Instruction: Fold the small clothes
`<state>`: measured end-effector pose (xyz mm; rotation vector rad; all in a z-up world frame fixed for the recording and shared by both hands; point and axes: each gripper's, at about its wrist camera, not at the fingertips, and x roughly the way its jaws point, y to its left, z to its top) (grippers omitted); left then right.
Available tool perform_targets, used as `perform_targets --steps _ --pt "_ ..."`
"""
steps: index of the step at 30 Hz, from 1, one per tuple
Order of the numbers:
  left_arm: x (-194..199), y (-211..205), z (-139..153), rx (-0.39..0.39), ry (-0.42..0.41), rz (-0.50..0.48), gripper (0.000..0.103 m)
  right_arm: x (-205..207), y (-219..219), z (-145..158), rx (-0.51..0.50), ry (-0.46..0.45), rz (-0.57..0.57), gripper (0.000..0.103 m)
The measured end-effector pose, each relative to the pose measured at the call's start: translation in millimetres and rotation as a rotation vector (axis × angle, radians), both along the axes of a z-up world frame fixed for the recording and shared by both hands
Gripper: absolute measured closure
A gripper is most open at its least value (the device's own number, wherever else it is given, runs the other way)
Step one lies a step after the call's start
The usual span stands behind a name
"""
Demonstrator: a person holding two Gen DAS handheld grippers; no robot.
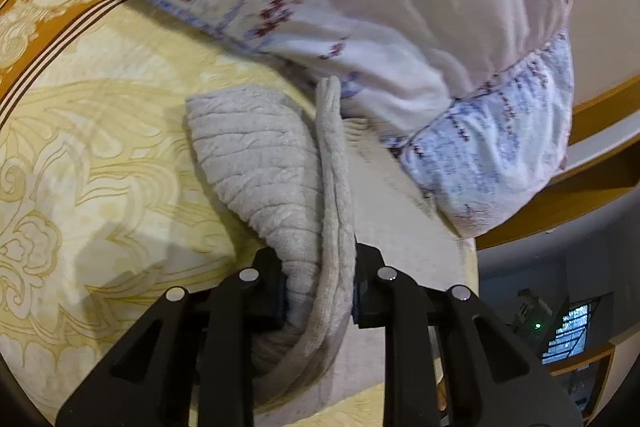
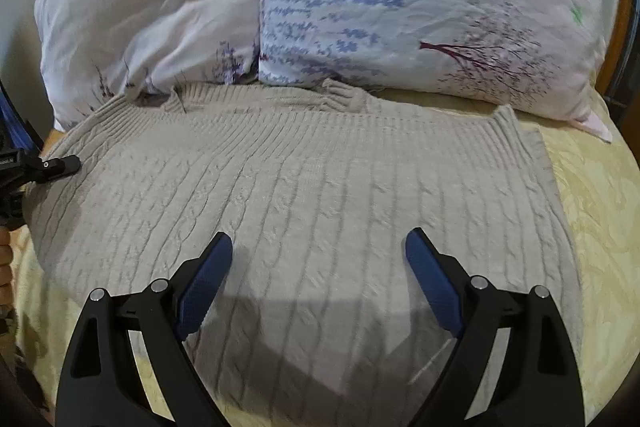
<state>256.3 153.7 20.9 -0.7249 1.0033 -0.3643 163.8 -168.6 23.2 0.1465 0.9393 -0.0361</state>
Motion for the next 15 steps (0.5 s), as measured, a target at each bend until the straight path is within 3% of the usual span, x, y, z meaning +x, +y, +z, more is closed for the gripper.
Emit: perform_targets --steps 9,15 --pt "1.2 -42.7 46.0 -0.085 -0.11 -0.097 0.083 -37.1 -54.5 18.3 0.091 -0.044 -0.104 0.013" --pt "7.0 -96.1 51.8 -0.157 -0.117 -0.167 0.083 -57.5 -76.5 28.8 0.14 -0.079 -0.118 0.013"
